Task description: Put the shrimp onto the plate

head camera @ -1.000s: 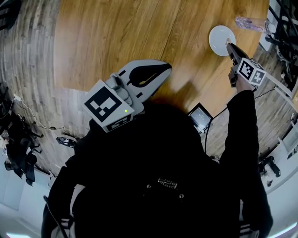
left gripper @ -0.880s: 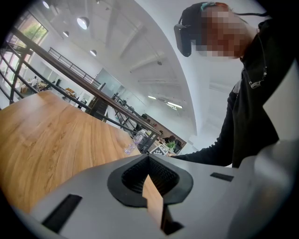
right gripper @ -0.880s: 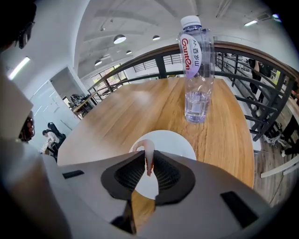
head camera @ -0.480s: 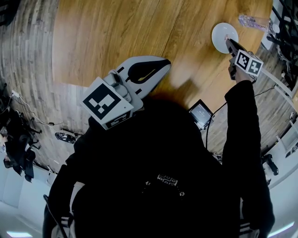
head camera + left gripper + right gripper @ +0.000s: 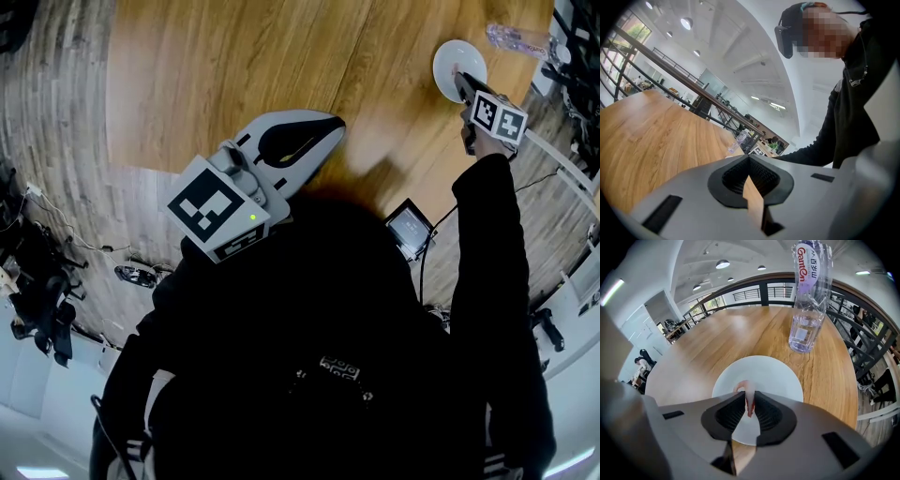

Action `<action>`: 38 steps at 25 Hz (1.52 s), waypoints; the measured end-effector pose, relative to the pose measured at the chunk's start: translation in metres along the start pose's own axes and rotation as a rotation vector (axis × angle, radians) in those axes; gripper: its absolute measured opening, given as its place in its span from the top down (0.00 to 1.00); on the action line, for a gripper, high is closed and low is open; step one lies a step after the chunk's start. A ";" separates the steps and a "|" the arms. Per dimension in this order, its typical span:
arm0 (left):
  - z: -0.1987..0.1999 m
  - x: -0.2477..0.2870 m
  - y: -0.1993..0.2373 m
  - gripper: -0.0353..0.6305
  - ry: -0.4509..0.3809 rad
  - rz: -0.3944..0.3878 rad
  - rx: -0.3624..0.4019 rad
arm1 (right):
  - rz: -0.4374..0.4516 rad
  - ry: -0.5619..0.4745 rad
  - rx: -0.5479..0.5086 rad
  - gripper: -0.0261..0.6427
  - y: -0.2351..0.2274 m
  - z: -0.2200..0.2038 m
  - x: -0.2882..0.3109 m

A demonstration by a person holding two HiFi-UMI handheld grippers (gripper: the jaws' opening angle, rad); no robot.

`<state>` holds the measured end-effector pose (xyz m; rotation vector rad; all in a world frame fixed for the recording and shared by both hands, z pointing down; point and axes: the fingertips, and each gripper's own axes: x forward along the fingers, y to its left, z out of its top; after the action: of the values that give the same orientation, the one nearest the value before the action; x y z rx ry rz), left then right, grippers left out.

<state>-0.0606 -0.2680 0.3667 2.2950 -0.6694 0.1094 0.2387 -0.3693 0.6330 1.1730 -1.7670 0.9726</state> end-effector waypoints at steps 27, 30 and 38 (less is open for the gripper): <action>0.005 0.001 -0.007 0.94 -0.004 -0.006 0.031 | 0.013 -0.050 0.060 0.73 -0.005 0.008 0.000; 0.004 -0.003 -0.013 0.94 0.003 -0.013 0.049 | 0.022 -0.086 0.069 0.72 -0.001 0.010 -0.011; 0.002 -0.004 -0.043 0.94 0.006 -0.051 0.103 | 0.023 -0.144 0.088 0.72 0.003 -0.007 -0.051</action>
<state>-0.0427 -0.2421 0.3374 2.4082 -0.6147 0.1293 0.2506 -0.3448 0.5893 1.3087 -1.8700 1.0102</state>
